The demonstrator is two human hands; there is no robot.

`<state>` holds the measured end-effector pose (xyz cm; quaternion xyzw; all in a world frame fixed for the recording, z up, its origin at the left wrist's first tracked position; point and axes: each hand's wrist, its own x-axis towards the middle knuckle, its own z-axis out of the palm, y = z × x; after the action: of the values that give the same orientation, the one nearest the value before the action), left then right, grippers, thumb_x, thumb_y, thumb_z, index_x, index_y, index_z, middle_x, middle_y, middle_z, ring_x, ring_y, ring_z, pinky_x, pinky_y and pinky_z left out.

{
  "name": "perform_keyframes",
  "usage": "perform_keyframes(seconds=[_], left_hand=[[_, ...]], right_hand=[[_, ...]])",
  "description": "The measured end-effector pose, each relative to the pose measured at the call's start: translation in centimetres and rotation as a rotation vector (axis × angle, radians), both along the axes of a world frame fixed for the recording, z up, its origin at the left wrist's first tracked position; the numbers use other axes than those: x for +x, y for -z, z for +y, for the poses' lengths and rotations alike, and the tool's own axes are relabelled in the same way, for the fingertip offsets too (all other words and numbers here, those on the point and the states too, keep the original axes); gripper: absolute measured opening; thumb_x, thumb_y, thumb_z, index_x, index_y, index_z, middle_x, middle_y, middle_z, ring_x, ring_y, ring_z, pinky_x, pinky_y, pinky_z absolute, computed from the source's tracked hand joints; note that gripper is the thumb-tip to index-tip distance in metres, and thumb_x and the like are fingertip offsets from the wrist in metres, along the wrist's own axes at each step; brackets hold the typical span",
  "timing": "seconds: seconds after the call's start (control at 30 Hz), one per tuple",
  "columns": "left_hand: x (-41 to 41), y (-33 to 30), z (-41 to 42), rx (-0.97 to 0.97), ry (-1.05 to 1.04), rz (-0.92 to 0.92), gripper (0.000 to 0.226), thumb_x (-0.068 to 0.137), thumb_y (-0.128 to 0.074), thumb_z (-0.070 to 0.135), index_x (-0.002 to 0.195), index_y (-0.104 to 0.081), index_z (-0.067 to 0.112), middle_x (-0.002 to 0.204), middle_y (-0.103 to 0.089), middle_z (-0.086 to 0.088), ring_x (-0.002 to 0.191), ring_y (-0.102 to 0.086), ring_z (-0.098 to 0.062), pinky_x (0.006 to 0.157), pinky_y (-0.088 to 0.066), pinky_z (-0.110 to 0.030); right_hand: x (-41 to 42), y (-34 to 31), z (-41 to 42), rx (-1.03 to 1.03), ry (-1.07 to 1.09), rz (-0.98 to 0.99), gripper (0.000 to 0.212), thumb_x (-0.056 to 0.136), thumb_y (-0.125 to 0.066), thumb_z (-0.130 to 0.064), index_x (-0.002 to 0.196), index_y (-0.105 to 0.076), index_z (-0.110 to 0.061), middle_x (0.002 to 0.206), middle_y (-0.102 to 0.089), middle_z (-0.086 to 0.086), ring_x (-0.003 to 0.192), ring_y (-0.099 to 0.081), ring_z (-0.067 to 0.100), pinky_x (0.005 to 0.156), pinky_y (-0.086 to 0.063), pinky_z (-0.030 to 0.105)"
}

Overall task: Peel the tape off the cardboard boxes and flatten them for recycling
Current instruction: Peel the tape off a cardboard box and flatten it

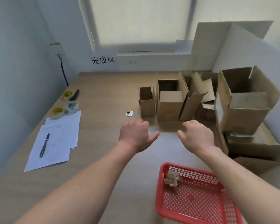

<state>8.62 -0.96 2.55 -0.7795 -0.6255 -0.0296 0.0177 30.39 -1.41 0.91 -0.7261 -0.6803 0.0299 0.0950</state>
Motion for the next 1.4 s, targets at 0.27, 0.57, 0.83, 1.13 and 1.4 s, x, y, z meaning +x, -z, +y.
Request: perform_keyframes(seconds=[0.27,0.57,0.83,1.13,1.4], left_hand=[[10.2,1.0,6.2,0.014,0.218,-0.059,0.058,0.093,-0.036,0.069,0.109,-0.067,0.023,0.107,-0.068,0.003,0.100,-0.061,-0.018,0.076,-0.048,-0.034],[19.1,-1.2,9.2,0.028,0.457,-0.253,0.060,0.097,-0.044,0.060,0.145,-0.044,0.023,0.138,-0.057,0.000,0.124,-0.054,-0.022,0.089,-0.049,-0.036],[22.9,-1.5,9.9,-0.193,0.475,-0.500,0.086,0.093,-0.060,0.034,0.159,-0.008,0.018,0.150,-0.047,-0.005,0.123,-0.055,-0.024,0.088,-0.049,-0.033],[13.4,-1.2,9.0,-0.091,0.358,-0.978,0.079,0.074,-0.057,0.019,0.150,-0.037,0.013,0.136,-0.049,-0.004,0.119,-0.051,-0.017,0.101,-0.049,-0.035],[-2.2,1.4,6.8,0.073,0.163,-1.049,0.073,0.080,-0.055,0.043,0.149,-0.043,0.023,0.115,-0.046,0.001,0.095,-0.053,-0.006,0.085,-0.054,-0.032]], right_hand=[[8.1,0.4,0.8,0.098,0.188,0.088,0.025,0.095,-0.056,-0.035,0.112,-0.066,-0.019,0.108,-0.063,0.000,0.091,-0.060,0.019,0.064,-0.048,0.028],[14.0,-0.8,-0.4,0.366,0.689,0.386,0.046,0.084,-0.075,-0.022,0.118,-0.046,-0.016,0.117,-0.052,0.007,0.100,-0.055,0.025,0.070,-0.041,0.030],[16.5,-0.8,2.1,0.260,0.712,0.762,0.063,0.087,-0.068,-0.007,0.144,-0.047,-0.024,0.135,-0.058,0.001,0.128,-0.055,0.027,0.102,-0.051,0.043],[5.7,-2.0,3.7,0.626,0.401,1.000,0.041,0.077,-0.054,-0.006,0.116,-0.057,-0.016,0.095,-0.063,-0.011,0.086,-0.060,-0.001,0.068,-0.045,0.005],[-6.5,-0.2,6.1,0.456,0.069,1.138,0.026,0.091,-0.049,-0.031,0.111,-0.062,-0.021,0.100,-0.068,-0.008,0.094,-0.063,0.007,0.078,-0.052,0.024]])
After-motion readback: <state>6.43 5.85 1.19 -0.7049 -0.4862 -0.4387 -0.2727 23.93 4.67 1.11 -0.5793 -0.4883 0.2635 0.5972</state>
